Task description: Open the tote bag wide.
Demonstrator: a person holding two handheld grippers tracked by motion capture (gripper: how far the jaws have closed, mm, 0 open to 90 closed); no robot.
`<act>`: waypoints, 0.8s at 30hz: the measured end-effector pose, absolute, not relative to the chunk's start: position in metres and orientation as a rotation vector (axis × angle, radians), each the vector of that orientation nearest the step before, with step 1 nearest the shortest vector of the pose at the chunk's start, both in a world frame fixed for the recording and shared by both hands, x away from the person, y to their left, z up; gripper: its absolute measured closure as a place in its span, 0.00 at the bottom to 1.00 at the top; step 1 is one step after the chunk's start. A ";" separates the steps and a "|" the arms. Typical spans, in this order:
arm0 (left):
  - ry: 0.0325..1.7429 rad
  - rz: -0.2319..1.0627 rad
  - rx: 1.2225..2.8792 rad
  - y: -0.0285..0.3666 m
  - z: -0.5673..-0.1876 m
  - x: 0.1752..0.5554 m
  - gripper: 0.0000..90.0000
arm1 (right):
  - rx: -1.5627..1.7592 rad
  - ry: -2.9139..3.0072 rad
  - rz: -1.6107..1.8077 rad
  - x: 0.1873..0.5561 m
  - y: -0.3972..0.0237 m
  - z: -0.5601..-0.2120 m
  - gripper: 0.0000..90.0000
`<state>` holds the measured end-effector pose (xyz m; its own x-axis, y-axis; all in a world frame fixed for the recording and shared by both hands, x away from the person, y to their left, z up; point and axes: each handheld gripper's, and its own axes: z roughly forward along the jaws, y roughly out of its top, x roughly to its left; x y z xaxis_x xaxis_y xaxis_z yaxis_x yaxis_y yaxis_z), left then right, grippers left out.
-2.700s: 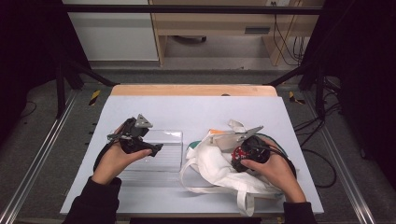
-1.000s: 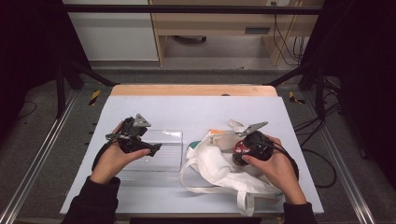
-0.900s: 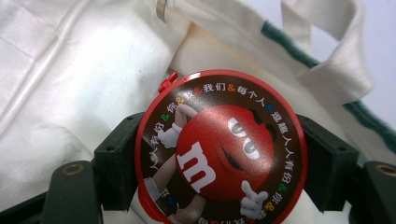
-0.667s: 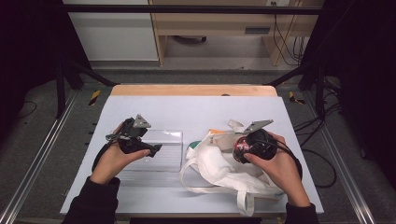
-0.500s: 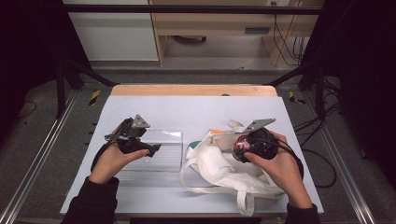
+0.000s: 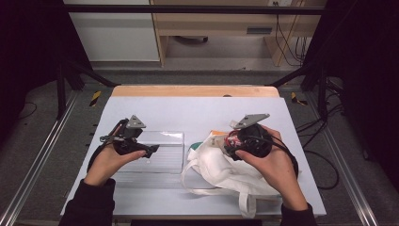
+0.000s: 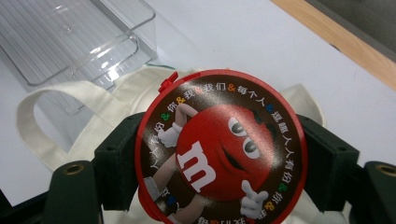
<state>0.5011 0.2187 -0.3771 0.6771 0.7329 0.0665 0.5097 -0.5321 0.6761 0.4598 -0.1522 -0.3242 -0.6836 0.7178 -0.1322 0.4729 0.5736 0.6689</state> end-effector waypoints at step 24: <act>1.034 0.407 2.201 0.250 -0.371 0.507 0.12 | 0.820 2.512 0.827 0.501 -0.078 -0.305 0.29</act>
<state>0.5074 0.2503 -0.3708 0.6386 0.7695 0.0001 0.5630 -0.4673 0.6817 0.5006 -0.0785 -0.3047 -0.7619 0.6278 -0.1597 0.4101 0.6583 0.6312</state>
